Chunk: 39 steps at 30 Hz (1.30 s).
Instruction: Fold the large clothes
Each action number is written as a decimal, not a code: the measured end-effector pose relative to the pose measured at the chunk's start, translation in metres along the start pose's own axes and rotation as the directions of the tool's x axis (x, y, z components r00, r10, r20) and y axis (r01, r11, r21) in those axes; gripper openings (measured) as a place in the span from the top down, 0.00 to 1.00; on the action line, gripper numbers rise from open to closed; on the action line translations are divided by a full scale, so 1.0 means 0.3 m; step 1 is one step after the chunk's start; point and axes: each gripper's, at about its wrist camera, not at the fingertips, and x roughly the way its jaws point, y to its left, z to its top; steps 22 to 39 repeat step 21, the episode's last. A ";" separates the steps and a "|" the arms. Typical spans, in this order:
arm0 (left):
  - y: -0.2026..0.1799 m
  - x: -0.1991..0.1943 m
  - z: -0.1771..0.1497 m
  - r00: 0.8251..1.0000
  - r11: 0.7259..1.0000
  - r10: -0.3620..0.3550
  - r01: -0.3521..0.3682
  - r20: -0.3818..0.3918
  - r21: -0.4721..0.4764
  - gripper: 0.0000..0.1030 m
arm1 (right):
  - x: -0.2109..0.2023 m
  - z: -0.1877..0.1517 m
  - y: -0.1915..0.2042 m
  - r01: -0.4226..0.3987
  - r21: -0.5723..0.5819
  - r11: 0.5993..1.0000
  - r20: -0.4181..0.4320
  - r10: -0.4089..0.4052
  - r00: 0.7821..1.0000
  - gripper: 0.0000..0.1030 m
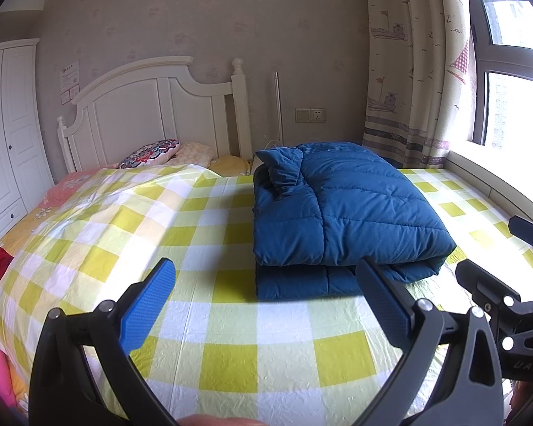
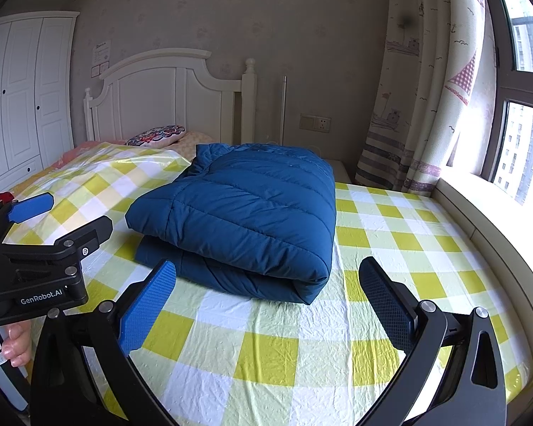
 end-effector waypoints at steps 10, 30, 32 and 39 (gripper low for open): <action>-0.032 0.017 0.013 0.998 0.998 -0.055 0.054 0.022 0.020 0.02 | 0.019 -0.015 -0.029 -0.029 0.005 1.000 -0.017 0.029 0.999 0.04; 0.460 0.417 0.176 0.973 0.989 0.064 -0.091 -0.222 -0.115 0.02 | 0.152 0.085 -0.472 0.133 0.054 0.990 -0.104 -0.127 0.986 0.04; 0.460 0.417 0.176 0.973 0.989 0.064 -0.091 -0.222 -0.115 0.02 | 0.152 0.085 -0.472 0.133 0.054 0.990 -0.104 -0.127 0.986 0.04; 0.460 0.417 0.176 0.973 0.989 0.064 -0.091 -0.222 -0.115 0.02 | 0.152 0.085 -0.472 0.133 0.054 0.990 -0.104 -0.127 0.986 0.04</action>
